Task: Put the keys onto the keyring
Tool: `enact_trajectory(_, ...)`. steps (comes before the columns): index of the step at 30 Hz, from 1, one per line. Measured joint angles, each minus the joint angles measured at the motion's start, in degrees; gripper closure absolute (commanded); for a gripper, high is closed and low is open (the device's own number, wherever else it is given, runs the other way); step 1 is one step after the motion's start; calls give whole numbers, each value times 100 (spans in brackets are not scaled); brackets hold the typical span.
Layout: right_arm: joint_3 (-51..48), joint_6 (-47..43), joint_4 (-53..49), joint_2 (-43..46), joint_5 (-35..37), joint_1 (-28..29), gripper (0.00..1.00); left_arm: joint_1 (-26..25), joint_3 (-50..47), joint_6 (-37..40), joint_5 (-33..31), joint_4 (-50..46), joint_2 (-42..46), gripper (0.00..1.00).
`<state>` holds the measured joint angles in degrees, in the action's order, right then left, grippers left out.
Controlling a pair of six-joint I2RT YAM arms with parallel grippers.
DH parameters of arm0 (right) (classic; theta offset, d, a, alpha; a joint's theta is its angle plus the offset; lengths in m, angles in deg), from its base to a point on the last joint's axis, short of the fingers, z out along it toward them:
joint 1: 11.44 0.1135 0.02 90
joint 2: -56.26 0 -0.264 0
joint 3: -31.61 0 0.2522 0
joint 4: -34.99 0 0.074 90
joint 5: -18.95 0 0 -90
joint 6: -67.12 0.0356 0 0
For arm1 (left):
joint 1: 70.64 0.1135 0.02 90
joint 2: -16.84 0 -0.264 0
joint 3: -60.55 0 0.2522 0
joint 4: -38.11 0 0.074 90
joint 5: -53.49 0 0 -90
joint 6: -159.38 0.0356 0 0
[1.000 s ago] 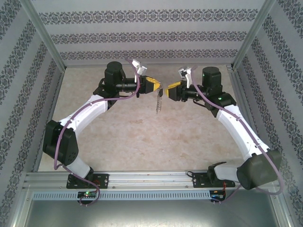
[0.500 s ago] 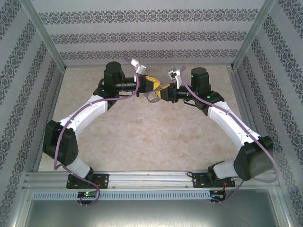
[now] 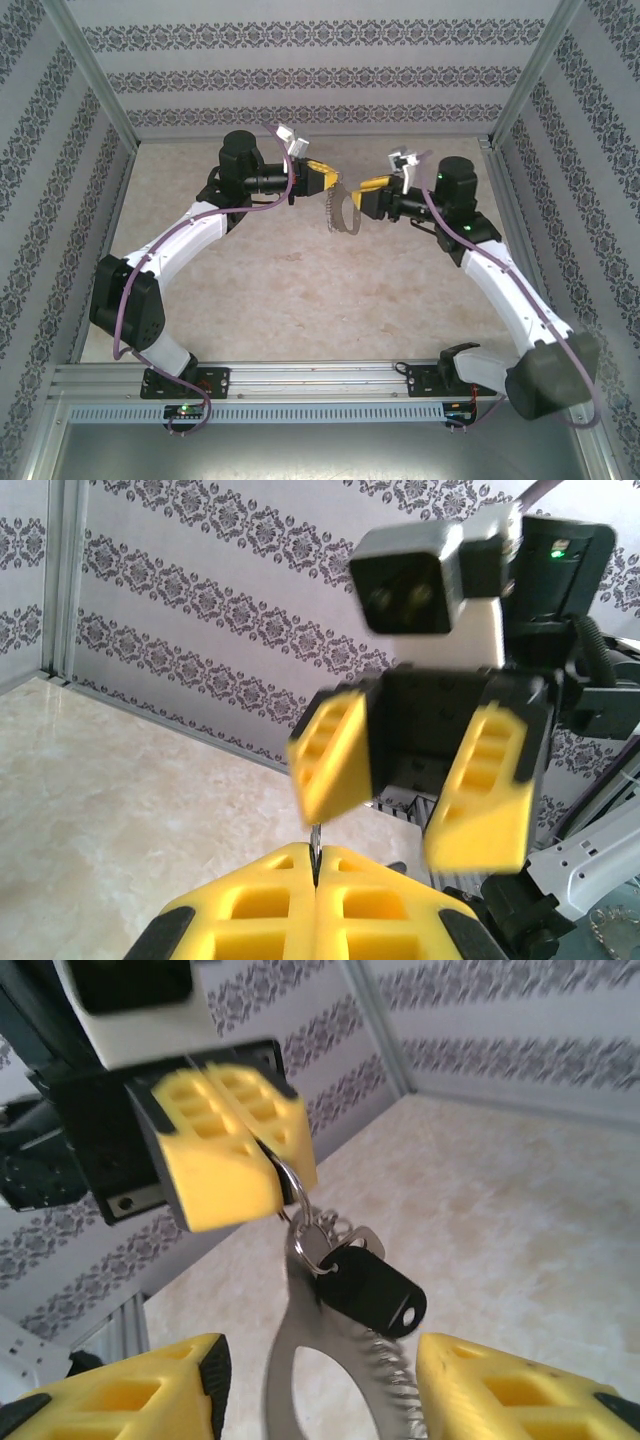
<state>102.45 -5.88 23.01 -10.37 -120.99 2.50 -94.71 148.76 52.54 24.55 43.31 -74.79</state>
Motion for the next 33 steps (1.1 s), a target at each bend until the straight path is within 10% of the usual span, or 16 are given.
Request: enact_trajectory(33, -273, 431, 868, -560, 1010, 772, 50, 0, -74, -46, 35, 127, 101, 100)
